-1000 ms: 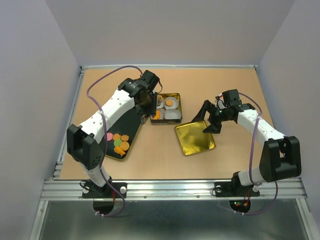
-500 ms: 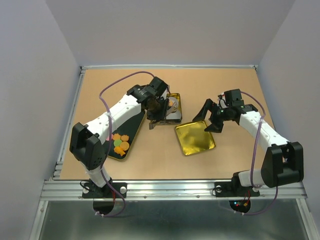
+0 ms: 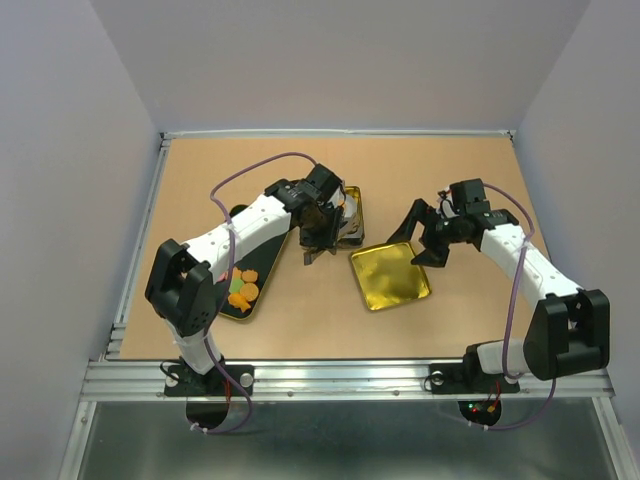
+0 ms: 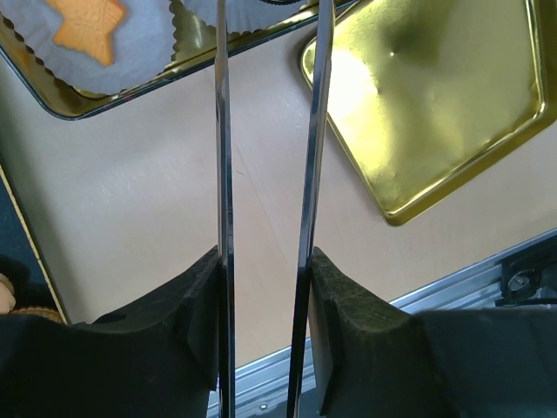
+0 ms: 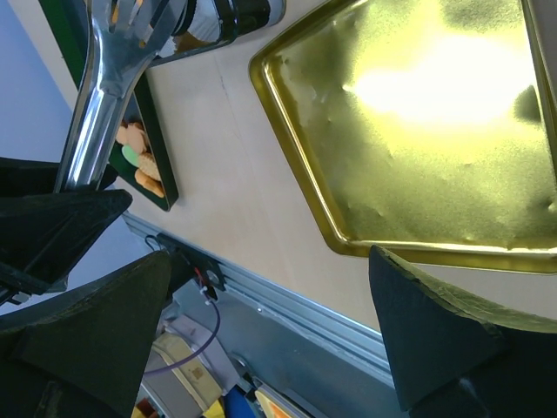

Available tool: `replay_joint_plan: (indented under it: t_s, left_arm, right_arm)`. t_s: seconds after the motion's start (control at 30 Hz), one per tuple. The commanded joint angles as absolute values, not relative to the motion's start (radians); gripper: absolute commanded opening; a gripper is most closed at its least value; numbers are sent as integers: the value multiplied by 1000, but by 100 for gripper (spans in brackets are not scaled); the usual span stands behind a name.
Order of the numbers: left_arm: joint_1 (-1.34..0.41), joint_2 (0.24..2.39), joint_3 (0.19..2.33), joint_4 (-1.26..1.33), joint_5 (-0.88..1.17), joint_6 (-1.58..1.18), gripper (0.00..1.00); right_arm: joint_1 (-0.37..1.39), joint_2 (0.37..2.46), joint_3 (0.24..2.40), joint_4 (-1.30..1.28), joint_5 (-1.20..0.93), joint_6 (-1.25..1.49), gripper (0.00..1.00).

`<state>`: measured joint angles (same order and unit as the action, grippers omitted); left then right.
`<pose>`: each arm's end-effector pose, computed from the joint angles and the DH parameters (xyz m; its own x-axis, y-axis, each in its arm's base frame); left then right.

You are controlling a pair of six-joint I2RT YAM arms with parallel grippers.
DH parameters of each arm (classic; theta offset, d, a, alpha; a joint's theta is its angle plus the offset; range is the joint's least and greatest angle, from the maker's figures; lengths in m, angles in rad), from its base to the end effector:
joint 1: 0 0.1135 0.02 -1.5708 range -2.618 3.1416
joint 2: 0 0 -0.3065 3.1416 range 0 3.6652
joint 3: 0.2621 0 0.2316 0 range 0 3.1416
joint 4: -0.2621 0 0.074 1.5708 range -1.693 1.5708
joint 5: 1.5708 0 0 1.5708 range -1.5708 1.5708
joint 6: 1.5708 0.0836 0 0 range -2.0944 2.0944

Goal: Pack the cookies

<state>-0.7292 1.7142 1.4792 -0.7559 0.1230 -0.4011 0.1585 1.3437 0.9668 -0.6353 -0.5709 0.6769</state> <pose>0.2775 -0.2617 0.2918 -0.8520 0.2417 -0.4644 0.4114 0.8577 -0.3084 0.2472 0.0853 0.2632 -0.9131 0.3878 -0.1261 0.2005 0.6963 0.6892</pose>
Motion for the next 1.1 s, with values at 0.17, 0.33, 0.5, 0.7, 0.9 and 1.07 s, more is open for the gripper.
replay_joint_plan:
  t_s: [0.17, 0.33, 0.5, 0.7, 0.9, 1.07]
  left_arm:
    - [-756, 1723, 1470, -684, 94, -407, 36]
    - [-762, 1724, 1460, -687, 52, -414, 40]
    - [-762, 1723, 1454, -695, 28, -416, 42]
    - [-762, 1707, 1456, -710, 8, -417, 44]
    - [-762, 1684, 1445, -721, -29, -428, 47]
    - [-762, 1669, 1439, -721, -35, -434, 52]
  right_arm:
    - [166, 1298, 986, -675, -548, 647, 100]
    - [166, 1295, 986, -684, -546, 643, 100]
    - [166, 1296, 982, -689, -548, 640, 100]
    - [164, 1301, 980, -689, -548, 641, 100]
    - [164, 1305, 983, -689, -551, 640, 100]
    - [166, 1309, 979, -689, -554, 640, 100]
